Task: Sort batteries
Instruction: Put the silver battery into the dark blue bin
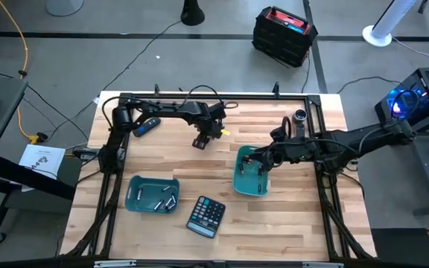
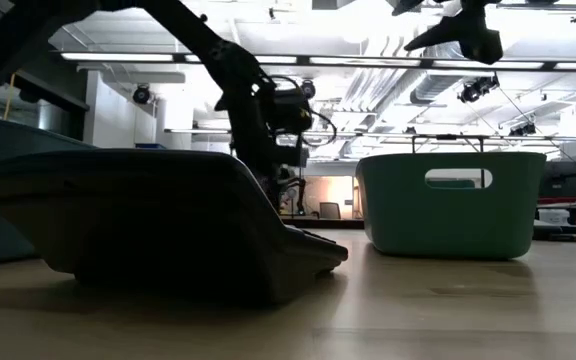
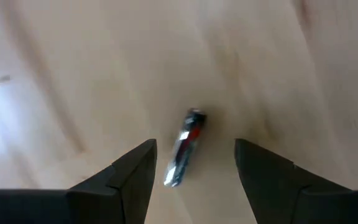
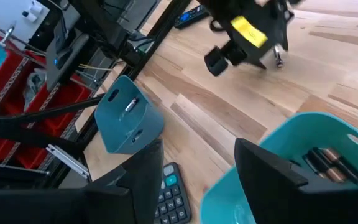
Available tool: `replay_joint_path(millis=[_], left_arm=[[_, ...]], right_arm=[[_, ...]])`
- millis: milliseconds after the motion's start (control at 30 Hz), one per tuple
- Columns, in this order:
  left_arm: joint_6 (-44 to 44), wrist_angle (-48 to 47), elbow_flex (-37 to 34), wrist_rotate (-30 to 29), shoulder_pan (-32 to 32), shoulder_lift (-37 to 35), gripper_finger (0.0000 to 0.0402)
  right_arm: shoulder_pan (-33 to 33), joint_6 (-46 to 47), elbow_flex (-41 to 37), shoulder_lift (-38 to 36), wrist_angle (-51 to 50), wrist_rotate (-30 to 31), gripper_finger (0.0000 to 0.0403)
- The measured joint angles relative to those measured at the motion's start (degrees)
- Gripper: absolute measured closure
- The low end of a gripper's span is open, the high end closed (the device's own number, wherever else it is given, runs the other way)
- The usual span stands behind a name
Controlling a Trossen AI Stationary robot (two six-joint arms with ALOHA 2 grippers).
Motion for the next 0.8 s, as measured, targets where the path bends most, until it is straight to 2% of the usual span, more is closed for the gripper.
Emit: replay_joint_path(millis=[167, 267, 333, 467, 500, 633, 800], left_arm=[[2.1, -0.2, 0.3, -1.1, -0.6, 1.7, 0.0199], [1.9, -0.3, 0.4, -1.8, -0.8, 1.8, 0.0223], [0.2, -1.2, 0.4, -0.5, -0.6, 1.8, 0.0259], [-3.5, -3.3, 0.3, -0.1, -0.9, 1.6, 0.0372], [-5.2, -3.9, 0.3, 0.7, -0.7, 1.4, 0.0382], [-10.1, -7.4, 0.0, 1.5, -1.1, -0.6, 0.0383], [-18.1, -6.8, 0.1, 7.2, -1.7, -8.7, 0.0394]], right_arm=[[0.0, 0.0, 0.0, 0.2, 0.3, 0.2, 0.0211], [0.0, 0.0, 0.0, 0.2, 0.7, 0.5, 0.0211], [0.0, 0.0, 0.0, 0.1, 1.2, 0.6, 0.0211], [0.0, -0.7, 0.0, 0.1, 2.5, 0.6, 0.0211], [0.0, -1.0, 0.0, 0.1, 2.8, 0.6, 0.0211], [0.0, -1.5, 0.1, 0.1, 3.4, 0.5, 0.0211], [0.0, -3.0, 0.1, 0.1, 3.7, 0.5, 0.0211]])
